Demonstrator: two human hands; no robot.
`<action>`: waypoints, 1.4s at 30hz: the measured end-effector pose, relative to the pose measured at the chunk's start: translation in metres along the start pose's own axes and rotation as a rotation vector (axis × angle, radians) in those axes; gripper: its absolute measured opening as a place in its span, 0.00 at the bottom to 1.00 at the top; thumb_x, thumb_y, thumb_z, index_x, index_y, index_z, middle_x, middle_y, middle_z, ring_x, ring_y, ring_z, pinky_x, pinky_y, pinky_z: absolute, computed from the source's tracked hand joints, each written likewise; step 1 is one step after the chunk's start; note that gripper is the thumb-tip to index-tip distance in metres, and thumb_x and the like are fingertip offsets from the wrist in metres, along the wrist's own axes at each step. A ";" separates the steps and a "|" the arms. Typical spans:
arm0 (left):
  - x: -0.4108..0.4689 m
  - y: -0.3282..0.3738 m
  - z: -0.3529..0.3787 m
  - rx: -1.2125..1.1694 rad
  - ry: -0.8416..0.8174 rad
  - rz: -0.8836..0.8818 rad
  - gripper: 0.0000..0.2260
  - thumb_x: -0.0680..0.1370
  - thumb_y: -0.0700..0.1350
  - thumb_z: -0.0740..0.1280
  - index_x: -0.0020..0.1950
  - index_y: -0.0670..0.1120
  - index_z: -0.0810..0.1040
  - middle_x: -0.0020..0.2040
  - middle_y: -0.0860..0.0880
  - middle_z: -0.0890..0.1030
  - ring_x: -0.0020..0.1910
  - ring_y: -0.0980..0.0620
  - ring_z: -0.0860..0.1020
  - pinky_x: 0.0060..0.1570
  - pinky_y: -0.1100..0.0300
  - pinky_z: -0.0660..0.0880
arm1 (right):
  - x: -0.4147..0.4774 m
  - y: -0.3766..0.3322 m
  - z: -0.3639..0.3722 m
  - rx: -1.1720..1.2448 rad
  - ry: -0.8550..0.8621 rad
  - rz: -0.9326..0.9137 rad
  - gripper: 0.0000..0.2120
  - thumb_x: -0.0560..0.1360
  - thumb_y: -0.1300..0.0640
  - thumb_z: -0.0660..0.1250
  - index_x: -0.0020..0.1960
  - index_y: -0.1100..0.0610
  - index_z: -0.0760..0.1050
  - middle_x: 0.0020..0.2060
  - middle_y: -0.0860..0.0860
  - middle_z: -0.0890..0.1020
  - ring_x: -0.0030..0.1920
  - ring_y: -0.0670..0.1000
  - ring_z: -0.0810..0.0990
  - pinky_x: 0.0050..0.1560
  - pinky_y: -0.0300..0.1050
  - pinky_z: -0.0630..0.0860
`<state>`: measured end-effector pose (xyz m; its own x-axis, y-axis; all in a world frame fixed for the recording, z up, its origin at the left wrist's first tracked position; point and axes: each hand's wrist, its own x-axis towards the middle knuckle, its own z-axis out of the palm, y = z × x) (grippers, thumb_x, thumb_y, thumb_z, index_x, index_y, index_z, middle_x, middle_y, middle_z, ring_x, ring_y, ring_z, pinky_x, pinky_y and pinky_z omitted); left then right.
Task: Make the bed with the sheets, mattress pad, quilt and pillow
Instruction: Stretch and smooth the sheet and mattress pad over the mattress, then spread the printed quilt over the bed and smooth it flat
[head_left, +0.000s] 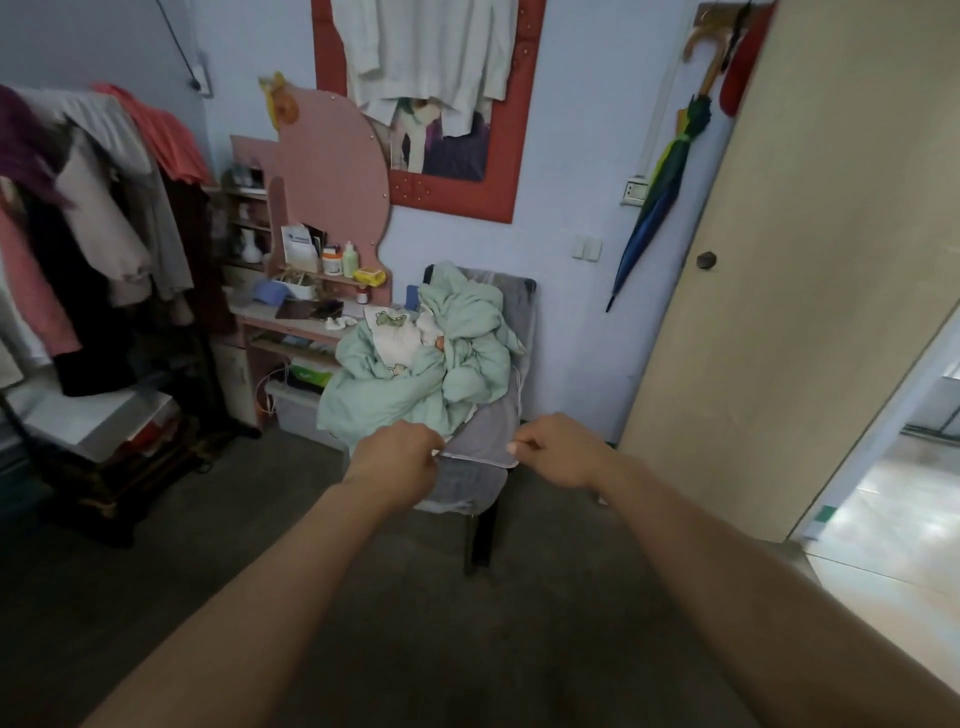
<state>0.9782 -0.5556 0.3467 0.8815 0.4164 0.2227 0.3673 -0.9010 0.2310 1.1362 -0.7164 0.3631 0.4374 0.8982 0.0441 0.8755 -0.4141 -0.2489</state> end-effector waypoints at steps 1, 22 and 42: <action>0.014 -0.004 0.005 -0.001 0.000 -0.013 0.16 0.76 0.43 0.60 0.60 0.52 0.79 0.57 0.46 0.80 0.56 0.44 0.78 0.52 0.55 0.75 | 0.012 0.010 0.001 -0.002 -0.006 -0.005 0.20 0.80 0.53 0.59 0.31 0.56 0.62 0.28 0.50 0.67 0.33 0.50 0.67 0.36 0.45 0.62; 0.440 -0.170 0.079 -0.213 -0.036 -0.222 0.16 0.75 0.43 0.62 0.62 0.50 0.78 0.59 0.48 0.80 0.57 0.48 0.78 0.56 0.55 0.76 | 0.449 0.188 -0.011 0.019 -0.026 -0.027 0.21 0.80 0.53 0.59 0.29 0.52 0.61 0.28 0.46 0.67 0.30 0.45 0.65 0.34 0.45 0.61; 0.765 -0.355 0.319 -0.368 -0.264 -0.876 0.45 0.73 0.61 0.67 0.77 0.50 0.39 0.76 0.39 0.36 0.75 0.37 0.38 0.73 0.45 0.40 | 0.885 0.403 0.125 0.091 -0.246 0.470 0.65 0.55 0.28 0.73 0.71 0.36 0.27 0.68 0.55 0.20 0.71 0.68 0.28 0.61 0.82 0.47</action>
<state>1.6169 0.0438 0.1334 0.3964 0.8373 -0.3766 0.8462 -0.1740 0.5037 1.8506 -0.0695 0.1807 0.7073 0.6315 -0.3178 0.5707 -0.7753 -0.2705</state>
